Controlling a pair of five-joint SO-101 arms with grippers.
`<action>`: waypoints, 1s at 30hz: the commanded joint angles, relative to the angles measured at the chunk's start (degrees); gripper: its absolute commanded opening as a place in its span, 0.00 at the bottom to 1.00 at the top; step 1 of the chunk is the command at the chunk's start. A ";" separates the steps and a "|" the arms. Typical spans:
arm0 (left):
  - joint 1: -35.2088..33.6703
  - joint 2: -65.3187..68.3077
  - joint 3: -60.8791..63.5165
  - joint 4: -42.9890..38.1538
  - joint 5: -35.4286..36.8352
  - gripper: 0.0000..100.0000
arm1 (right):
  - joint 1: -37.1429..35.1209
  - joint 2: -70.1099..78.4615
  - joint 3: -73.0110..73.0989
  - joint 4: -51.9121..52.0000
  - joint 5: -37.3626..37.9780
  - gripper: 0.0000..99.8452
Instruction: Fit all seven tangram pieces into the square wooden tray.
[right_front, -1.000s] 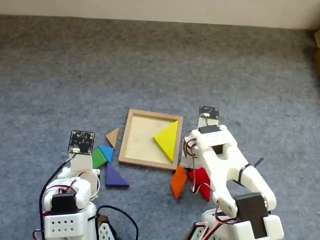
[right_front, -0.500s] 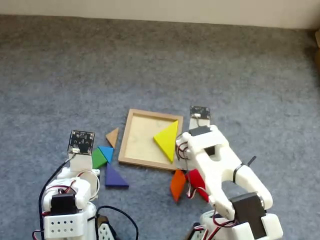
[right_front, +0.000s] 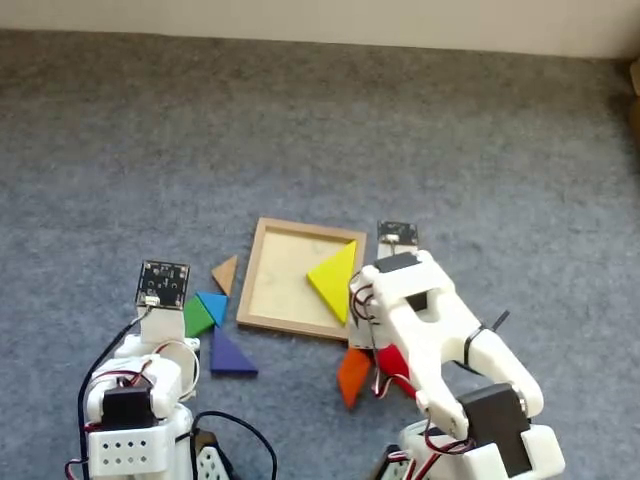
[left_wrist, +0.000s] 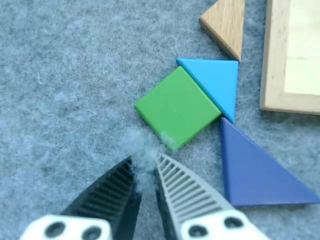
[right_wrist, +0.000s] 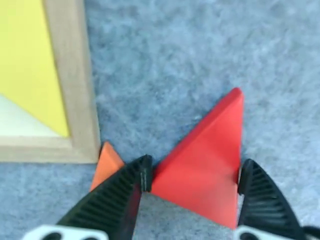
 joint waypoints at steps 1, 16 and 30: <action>-0.48 -1.54 1.19 0.35 0.26 0.00 | -1.63 0.04 -2.77 0.75 -0.18 0.28; -0.48 -1.54 1.19 0.35 0.26 0.00 | -5.23 0.13 0.22 0.75 -0.18 0.39; -0.48 -1.54 1.19 0.35 0.26 0.00 | -6.46 0.13 2.59 0.75 -0.26 0.39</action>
